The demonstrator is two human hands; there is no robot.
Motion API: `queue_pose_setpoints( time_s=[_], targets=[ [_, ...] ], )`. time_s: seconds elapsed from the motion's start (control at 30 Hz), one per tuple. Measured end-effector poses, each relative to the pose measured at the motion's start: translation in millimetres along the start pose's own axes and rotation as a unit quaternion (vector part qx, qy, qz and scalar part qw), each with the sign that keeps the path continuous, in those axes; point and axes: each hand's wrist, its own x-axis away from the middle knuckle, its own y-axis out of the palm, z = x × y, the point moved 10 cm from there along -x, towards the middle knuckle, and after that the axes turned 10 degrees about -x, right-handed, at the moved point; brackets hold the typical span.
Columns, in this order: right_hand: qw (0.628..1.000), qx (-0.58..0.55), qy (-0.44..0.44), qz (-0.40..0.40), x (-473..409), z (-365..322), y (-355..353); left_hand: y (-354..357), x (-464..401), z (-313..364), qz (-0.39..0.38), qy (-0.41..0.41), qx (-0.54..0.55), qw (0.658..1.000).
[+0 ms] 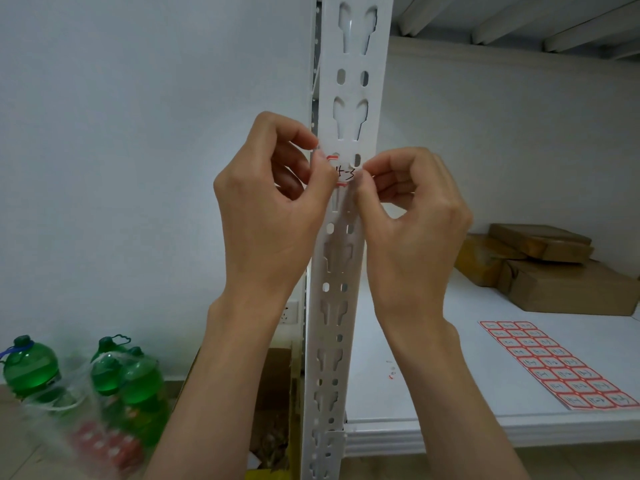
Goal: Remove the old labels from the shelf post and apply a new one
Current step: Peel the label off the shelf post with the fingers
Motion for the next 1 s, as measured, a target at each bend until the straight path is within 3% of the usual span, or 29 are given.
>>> queue_pose_setpoints(
  time_s=[0.77,1.0],
  targets=[
    [0.996,0.047,-0.070,0.017,0.5,-12.8,7.0,-0.4,-0.1,-0.7,-0.011,-0.006,0.016,1.000],
    [0.998,0.045,-0.051,0.008,1.8,-0.5,17.3,1.3,0.2,-3.6,-0.017,-0.019,0.022,0.999]
  ],
)
